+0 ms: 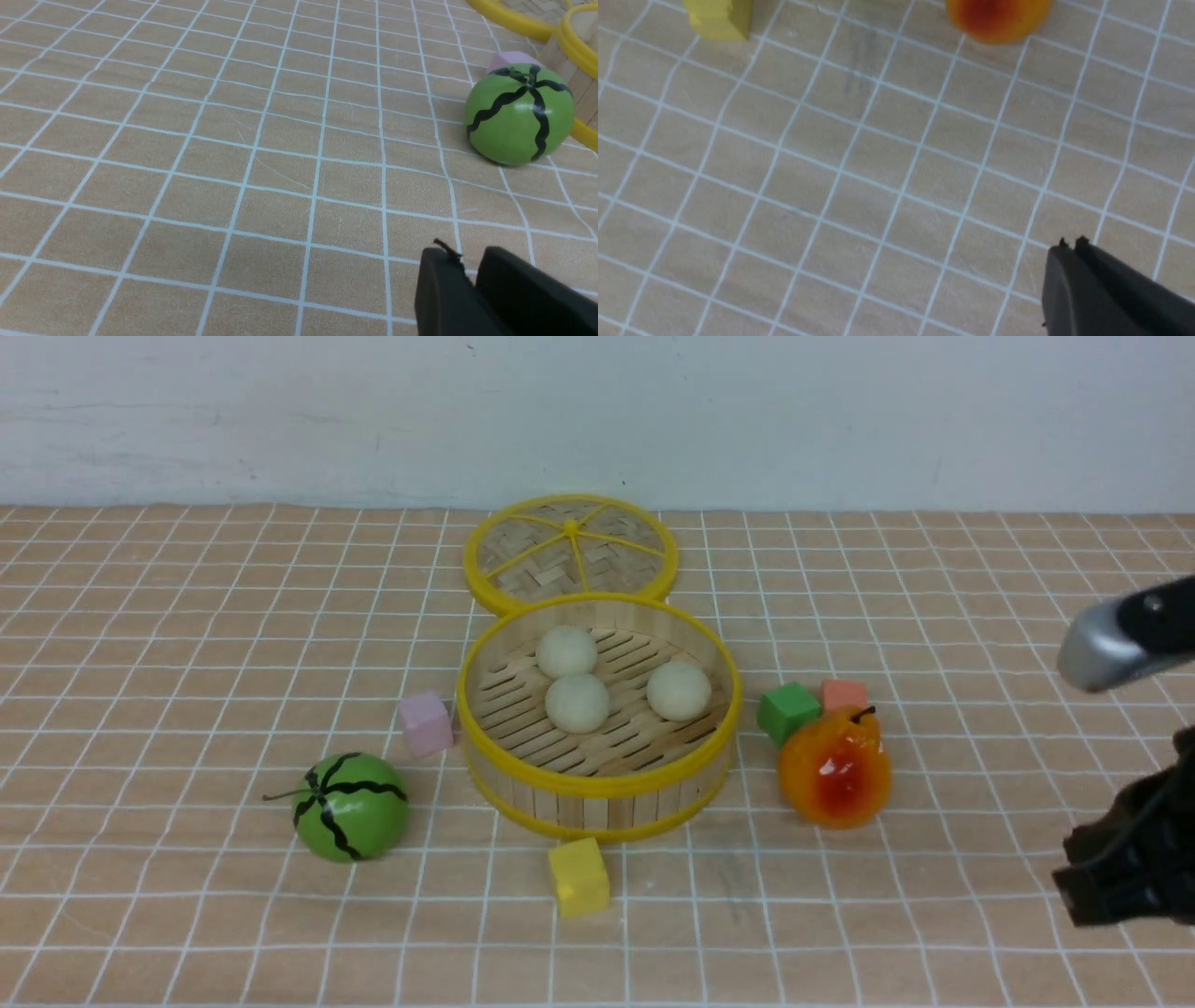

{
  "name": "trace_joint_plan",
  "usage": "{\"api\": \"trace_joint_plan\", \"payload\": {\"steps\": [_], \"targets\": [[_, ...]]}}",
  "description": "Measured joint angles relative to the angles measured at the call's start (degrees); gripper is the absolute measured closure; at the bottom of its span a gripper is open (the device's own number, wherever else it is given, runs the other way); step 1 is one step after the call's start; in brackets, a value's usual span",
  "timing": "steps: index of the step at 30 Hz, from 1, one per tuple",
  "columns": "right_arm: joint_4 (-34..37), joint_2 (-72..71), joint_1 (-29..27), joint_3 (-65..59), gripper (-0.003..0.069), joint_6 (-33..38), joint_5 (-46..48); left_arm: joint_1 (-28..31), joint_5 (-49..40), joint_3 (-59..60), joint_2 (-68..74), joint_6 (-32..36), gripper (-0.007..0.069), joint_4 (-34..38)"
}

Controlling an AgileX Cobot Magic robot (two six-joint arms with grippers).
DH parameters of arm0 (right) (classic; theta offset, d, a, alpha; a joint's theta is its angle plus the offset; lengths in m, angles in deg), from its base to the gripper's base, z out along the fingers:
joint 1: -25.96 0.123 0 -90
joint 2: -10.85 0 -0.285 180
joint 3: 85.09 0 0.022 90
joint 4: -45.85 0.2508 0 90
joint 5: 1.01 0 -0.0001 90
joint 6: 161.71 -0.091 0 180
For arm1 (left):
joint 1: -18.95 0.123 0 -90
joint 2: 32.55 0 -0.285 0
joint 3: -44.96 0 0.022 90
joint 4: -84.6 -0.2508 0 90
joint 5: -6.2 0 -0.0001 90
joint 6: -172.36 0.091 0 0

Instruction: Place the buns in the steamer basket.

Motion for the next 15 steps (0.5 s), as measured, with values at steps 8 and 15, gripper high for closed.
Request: {"api": "trace_joint_plan", "payload": {"steps": [8,15], "targets": [[-0.95,0.00,0.00,-0.96,0.0669,0.00,-0.44,0.00,0.00,0.00,0.00,0.00,0.0512,0.00],[1.23,-6.90,-5.36,-7.23,0.0669,-0.44,-14.63,0.00,0.00,0.00,0.00,0.00,0.0504,0.00]]}}
